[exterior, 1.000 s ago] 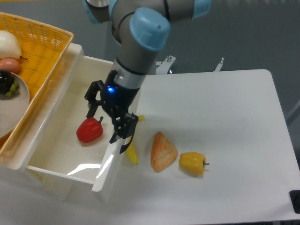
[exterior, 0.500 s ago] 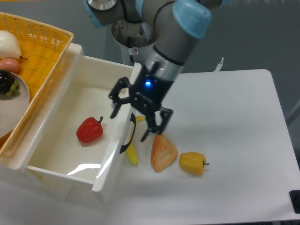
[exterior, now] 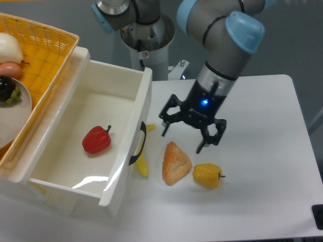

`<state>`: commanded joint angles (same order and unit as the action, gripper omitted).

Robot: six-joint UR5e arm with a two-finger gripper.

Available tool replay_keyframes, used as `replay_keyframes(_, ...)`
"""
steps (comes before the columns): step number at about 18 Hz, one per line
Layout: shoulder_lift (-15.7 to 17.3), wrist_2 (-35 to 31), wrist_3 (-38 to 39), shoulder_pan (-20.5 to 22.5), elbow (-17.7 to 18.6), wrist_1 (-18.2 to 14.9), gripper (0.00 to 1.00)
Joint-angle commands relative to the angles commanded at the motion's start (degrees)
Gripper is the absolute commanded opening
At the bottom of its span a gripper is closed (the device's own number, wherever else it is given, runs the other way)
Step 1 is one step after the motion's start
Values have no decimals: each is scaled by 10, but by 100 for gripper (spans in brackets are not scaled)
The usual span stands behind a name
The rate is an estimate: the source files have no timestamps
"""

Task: Place the red pepper in the upper white drawer

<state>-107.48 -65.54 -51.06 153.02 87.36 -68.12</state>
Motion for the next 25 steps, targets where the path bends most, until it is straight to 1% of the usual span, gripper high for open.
replay_keyframes(2,-15,-40,-14,5,0,10,100)
replay_keyframes(5,-36,-91,-71,12,0,11,100)
replay_keyframes(7,-48,-126,-139,24,0,10,100)
replay_keyframes(9,-51,-150,-230,38,2,9,100)
replay_keyframes(11,-58,-171,-321,43,1,8,100)
replay_keyframes(12,-63,-183,-344,42,1,7,100)
replay_keyframes(15,-81,-228,-365,43,-4,10,100)
replay_keyframes(16,-91,-237,-372,44,-8,11,100)
replay_keyframes(19,-119,-249,-376,46,-20,18,100)
replay_keyframes(21,-125,-270,-383,47,-26,19,100)
replay_keyframes(25,-127,-269,-388,47,-27,19,100)
